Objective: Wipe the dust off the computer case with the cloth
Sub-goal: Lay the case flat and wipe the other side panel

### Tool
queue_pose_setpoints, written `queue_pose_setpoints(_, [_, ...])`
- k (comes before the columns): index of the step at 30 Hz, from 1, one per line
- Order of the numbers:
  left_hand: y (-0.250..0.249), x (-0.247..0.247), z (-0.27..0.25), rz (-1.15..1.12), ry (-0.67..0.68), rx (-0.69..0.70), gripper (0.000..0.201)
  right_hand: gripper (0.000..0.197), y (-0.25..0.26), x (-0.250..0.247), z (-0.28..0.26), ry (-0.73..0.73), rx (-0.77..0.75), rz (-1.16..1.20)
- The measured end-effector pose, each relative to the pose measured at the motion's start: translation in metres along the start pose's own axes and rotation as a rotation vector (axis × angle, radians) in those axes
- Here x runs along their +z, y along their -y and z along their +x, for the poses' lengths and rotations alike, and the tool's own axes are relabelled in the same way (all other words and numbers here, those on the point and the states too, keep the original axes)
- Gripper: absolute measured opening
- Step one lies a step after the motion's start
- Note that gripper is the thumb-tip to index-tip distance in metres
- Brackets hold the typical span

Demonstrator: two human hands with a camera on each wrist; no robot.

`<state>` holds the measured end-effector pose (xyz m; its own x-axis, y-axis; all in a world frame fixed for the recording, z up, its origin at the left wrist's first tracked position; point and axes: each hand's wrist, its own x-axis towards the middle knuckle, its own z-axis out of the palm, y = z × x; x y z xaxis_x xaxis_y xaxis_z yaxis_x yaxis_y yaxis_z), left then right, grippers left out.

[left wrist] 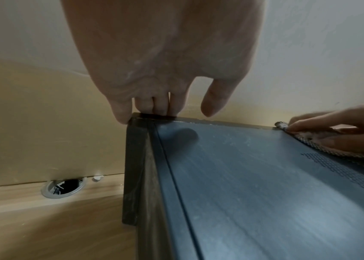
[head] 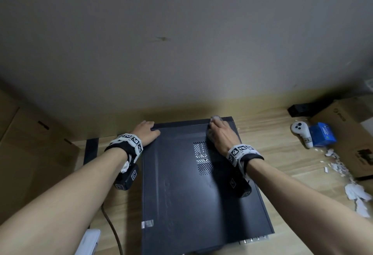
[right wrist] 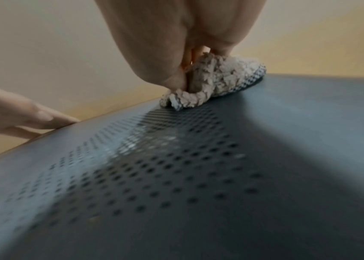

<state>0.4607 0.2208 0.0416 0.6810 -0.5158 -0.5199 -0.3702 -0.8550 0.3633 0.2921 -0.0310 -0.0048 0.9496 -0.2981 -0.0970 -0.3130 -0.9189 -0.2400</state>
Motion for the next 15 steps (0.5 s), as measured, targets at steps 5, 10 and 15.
queue_pose_setpoints(5, [0.007, 0.003, 0.001, 0.009, 0.013, 0.001, 0.062, 0.021, 0.054, 0.009, 0.013, 0.024, -0.179, 0.027])
queue_pose_setpoints(10, [0.006, 0.003, 0.001, 0.007, 0.005, 0.013, 0.061, 0.033, 0.025, -0.004, 0.005, 0.074, -0.153, 0.061])
queue_pose_setpoints(15, [0.005, 0.004, 0.002, -0.008, -0.007, 0.011, 0.061, 0.027, -0.036, -0.021, -0.011, 0.027, 0.043, 0.023])
